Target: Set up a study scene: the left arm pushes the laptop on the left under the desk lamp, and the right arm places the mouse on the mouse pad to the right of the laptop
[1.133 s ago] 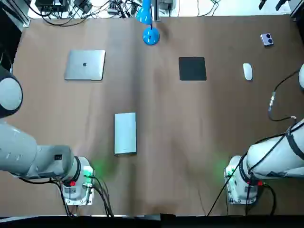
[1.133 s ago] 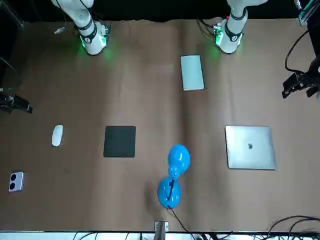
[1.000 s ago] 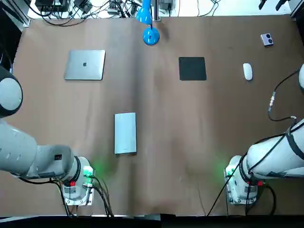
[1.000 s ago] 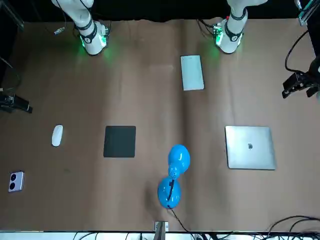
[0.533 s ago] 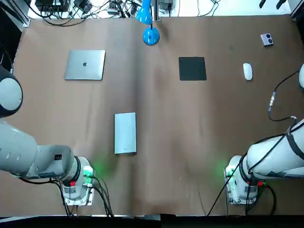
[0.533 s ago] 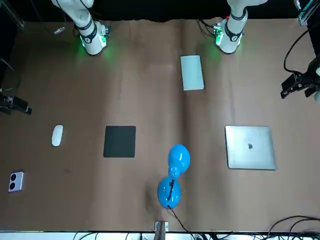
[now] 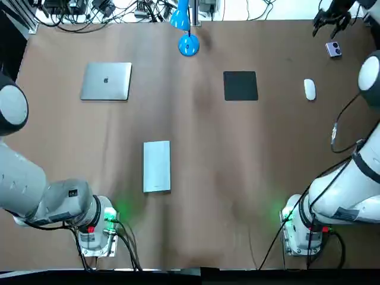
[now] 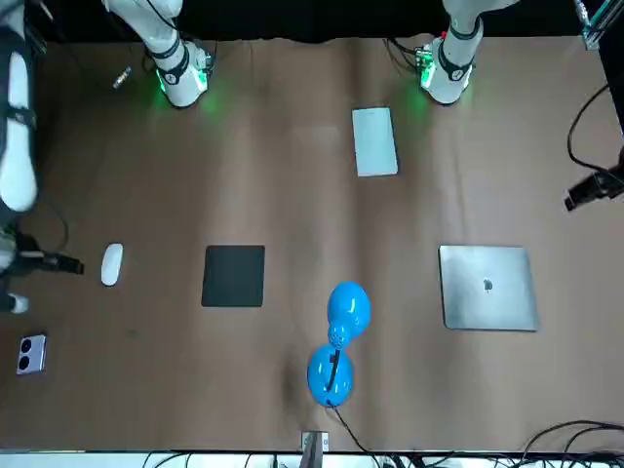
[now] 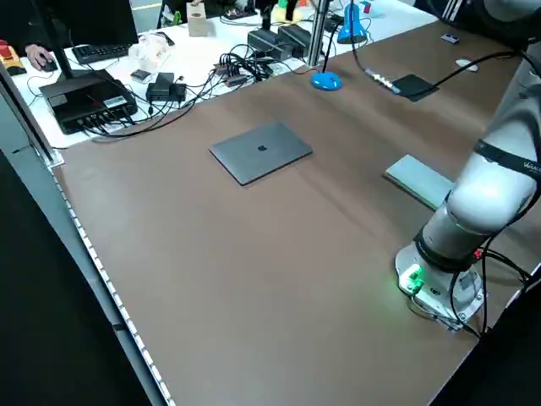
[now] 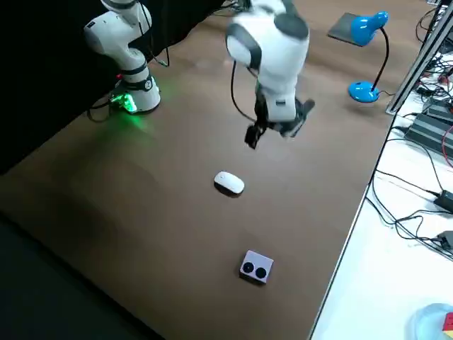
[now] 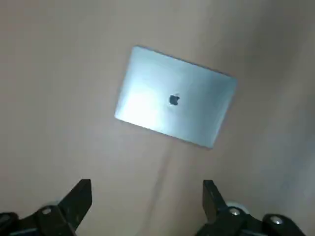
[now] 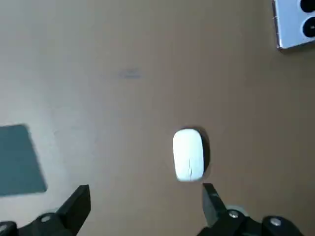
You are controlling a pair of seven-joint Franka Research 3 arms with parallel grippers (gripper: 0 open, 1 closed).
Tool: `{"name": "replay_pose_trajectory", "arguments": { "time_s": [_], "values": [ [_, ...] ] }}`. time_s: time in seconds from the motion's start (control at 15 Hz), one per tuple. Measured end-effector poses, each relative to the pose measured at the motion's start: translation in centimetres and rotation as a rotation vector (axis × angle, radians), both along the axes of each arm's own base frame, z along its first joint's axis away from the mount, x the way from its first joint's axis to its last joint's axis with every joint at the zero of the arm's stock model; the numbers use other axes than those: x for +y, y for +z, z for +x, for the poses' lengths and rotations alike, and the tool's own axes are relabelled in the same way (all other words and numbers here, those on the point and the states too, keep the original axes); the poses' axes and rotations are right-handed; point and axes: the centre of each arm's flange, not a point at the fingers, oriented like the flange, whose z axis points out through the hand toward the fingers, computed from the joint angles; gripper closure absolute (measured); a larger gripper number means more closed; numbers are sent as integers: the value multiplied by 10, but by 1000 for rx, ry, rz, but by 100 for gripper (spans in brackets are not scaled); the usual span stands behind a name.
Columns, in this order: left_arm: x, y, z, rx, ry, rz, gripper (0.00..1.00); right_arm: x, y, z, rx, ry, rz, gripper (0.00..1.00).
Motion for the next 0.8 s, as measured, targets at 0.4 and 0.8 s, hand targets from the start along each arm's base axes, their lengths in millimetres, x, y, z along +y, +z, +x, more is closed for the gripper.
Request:
{"name": "replay_pose_trajectory", "arguments": {
  "time_s": [0.4, 0.8],
  "values": [
    [91, -94, 29, 5, 538, 18, 0, -21, -115, -18, -66, 19, -29, 0],
    [148, -228, 66, -60, 1037, 31, 0, -52, -156, -43, -27, 59, -15, 0]
  ]
}}
